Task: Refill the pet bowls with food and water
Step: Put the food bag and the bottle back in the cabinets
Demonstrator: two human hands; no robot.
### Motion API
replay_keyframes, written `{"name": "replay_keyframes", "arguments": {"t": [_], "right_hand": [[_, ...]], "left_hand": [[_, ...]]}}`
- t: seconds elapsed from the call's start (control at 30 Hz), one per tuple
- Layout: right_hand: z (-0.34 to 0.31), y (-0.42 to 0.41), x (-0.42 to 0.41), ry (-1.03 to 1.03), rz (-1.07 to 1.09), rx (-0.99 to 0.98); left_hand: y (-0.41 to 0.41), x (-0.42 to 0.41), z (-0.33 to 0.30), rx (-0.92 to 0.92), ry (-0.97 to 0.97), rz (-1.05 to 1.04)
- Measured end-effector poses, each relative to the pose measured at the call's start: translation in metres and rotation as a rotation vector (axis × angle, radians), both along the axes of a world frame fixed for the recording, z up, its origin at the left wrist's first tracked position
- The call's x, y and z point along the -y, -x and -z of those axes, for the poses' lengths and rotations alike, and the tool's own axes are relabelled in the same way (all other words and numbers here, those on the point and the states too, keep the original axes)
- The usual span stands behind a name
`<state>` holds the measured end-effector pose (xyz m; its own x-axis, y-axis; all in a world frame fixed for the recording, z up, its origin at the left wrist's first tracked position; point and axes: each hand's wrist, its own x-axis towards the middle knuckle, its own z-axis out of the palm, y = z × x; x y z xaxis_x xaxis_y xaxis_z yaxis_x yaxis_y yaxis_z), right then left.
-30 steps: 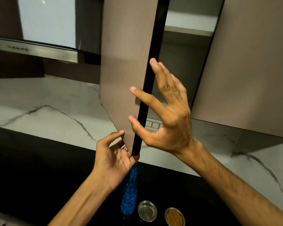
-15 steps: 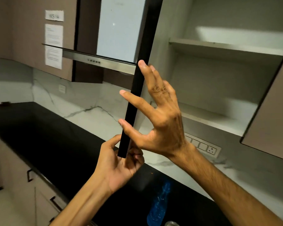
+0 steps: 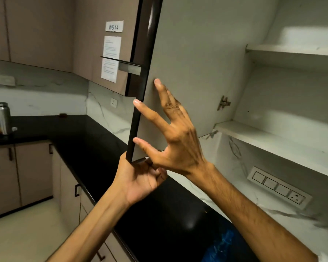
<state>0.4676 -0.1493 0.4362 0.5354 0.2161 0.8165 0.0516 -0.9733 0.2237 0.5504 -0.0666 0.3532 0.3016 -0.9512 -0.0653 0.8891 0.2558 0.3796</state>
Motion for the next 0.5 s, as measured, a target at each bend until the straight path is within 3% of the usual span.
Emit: {"name": "replay_keyframes", "arguments": {"t": [0.5], "right_hand": [[0.011,-0.026,0.01,-0.023,-0.022,0.0]], "left_hand": [[-0.018,0.001,0.003,-0.045,0.053,-0.002]]}}
